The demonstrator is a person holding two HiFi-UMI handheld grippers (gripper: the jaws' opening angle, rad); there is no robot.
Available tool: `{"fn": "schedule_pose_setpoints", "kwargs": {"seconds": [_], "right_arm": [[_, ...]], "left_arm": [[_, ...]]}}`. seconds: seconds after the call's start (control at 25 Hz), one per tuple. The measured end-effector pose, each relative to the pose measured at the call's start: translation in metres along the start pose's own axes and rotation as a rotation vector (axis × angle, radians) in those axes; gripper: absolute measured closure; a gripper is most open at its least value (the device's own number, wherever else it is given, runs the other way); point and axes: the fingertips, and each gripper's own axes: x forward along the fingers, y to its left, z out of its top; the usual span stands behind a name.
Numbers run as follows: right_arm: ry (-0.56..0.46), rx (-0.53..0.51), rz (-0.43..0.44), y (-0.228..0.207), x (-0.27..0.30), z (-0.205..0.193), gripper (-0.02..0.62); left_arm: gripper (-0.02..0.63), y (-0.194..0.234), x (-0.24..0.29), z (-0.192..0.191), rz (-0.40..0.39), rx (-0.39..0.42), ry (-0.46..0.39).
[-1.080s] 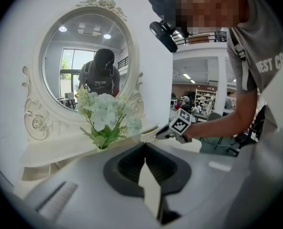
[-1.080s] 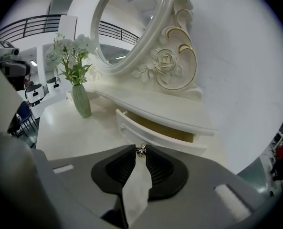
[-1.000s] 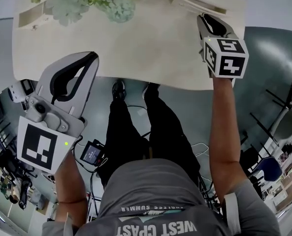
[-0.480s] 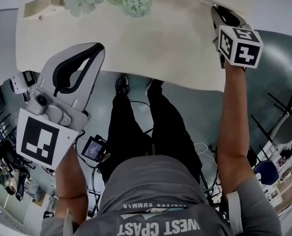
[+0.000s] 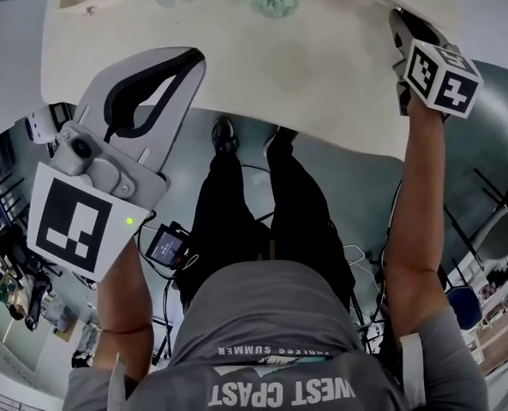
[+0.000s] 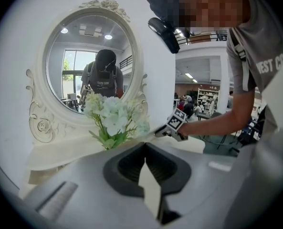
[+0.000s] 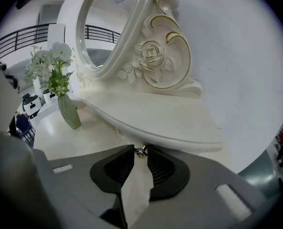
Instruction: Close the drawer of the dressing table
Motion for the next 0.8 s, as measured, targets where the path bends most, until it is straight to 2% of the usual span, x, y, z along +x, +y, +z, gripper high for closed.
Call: {"fn": "schedule_pose_setpoints", "kwargs": {"seconds": [0.24, 0.48, 0.56, 0.68, 0.8], "right_arm": [[0.028, 0.021, -0.017, -0.001, 0.004, -0.008, 0.503], [0.076, 0.035, -0.02, -0.003, -0.034, -0.015, 0.506], [0.061, 0.04, -0.035, 0.002, -0.053, -0.008, 0.524], [0.013, 0.038, -0.051, 0.016, -0.08, 0.017, 0.592], [-0.067, 0.033, -0.032, 0.031, -0.108, 0.045, 0.594]], "left_arm": [[0.603, -0.001, -0.003, 0.005, -0.005, 0.022, -0.012], [0.603, -0.01, -0.021, 0.036, -0.007, 0.06, -0.041], [0.603, -0.007, -0.034, 0.049, -0.004, 0.075, -0.059], [0.603, 0.004, -0.054, 0.065, -0.001, 0.091, -0.076], [0.603, 0.008, -0.067, 0.075, -0.003, 0.11, -0.092]]}}
